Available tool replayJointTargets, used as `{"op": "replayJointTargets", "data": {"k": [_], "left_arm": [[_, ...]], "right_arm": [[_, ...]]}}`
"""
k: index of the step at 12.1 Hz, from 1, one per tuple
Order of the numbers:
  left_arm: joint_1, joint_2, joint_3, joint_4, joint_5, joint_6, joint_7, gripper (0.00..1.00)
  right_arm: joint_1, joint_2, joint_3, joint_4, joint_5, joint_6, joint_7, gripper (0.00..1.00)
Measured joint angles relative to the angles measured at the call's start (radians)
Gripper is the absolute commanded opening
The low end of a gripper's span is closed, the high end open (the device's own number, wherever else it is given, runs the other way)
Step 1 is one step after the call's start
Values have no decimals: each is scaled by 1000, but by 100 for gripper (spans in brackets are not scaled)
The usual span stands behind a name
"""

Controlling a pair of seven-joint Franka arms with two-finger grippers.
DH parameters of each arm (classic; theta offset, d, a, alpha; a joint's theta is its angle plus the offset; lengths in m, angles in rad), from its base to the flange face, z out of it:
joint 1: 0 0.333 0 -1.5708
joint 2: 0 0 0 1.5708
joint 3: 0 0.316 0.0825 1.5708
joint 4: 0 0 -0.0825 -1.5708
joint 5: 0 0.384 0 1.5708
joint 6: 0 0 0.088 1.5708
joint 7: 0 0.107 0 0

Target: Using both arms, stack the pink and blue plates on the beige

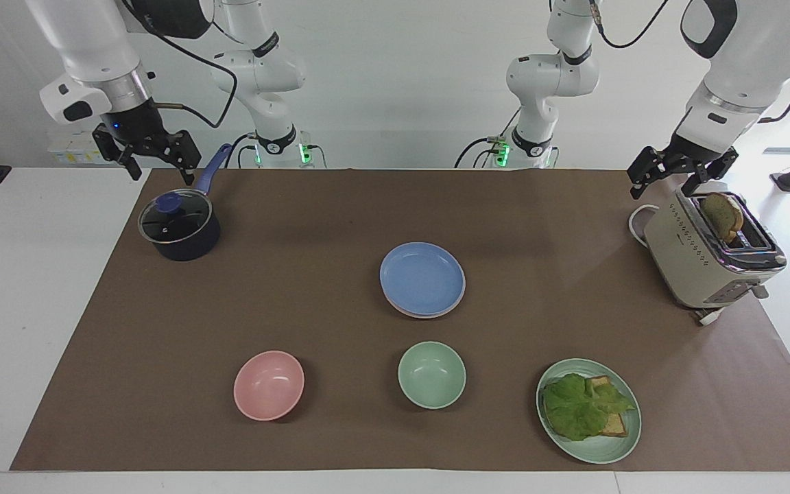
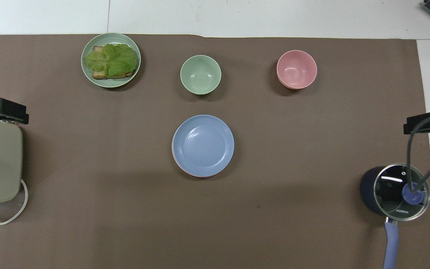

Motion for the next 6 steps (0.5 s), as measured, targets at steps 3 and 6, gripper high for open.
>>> {"op": "replayJointTargets", "data": {"k": [3, 6], "left_arm": [[0, 0, 0, 0, 0, 0, 0, 100], [0, 0, 0, 0, 0, 0, 0, 100]], "right_arm": [[0, 2, 4, 12, 1, -14, 0, 100], [2, 2, 16, 12, 3, -43, 0, 100]]}}
